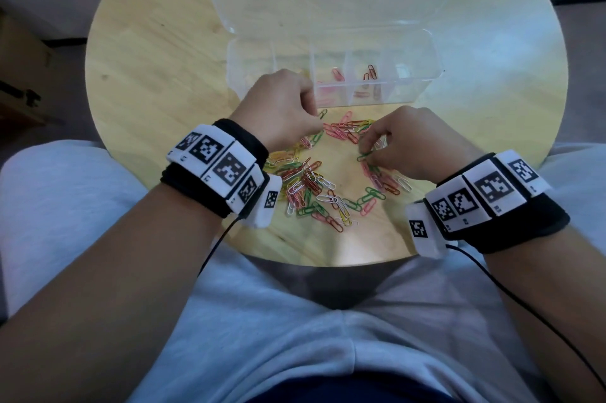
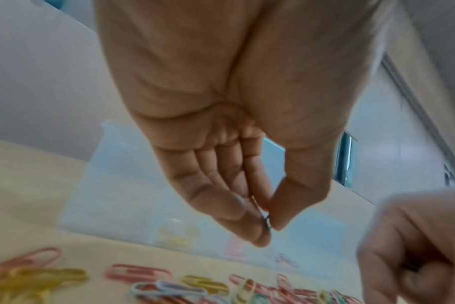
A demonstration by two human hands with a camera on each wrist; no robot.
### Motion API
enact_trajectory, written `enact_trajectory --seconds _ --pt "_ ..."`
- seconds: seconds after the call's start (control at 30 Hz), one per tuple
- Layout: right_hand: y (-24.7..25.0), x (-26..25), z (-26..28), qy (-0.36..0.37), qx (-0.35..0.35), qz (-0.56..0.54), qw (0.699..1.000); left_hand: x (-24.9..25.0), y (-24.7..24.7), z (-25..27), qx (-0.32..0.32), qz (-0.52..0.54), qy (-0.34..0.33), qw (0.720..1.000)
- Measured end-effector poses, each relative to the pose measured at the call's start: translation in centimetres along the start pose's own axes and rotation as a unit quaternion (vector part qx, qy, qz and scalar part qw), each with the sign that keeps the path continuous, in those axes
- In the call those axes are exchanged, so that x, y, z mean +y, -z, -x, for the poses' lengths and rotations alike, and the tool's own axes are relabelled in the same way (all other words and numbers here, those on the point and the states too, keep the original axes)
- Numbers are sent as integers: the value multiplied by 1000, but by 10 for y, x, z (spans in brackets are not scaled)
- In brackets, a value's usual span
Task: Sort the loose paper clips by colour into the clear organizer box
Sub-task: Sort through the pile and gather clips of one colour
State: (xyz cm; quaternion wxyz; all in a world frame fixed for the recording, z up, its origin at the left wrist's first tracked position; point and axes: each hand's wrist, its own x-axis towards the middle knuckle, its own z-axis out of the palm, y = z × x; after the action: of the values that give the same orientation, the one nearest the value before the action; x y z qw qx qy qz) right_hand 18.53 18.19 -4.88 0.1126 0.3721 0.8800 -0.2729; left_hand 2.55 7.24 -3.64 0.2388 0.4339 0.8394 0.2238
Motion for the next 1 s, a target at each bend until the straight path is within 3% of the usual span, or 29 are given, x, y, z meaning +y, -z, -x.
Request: enact_trajectory --seconds 0.13,0.23,0.53,0.7,1.0 --pt "1 -1 1 3 -5 15 1000 -5 1 0 -16 50 -7 999" --pt "2 1 1 5 3 11 1000 -2 -4 1 -62 16 -11 998" --pt "-4 1 -4 -7 5 22 1000 0 -11 -1 -84 -28 -12 996" --pt "-2 -1 0 10 25 12 1000 -4 -15 1 -129 32 14 991" --pt "15 -3 5 -21 25 -180 983 1 -17 2 -57 -135 -18 989"
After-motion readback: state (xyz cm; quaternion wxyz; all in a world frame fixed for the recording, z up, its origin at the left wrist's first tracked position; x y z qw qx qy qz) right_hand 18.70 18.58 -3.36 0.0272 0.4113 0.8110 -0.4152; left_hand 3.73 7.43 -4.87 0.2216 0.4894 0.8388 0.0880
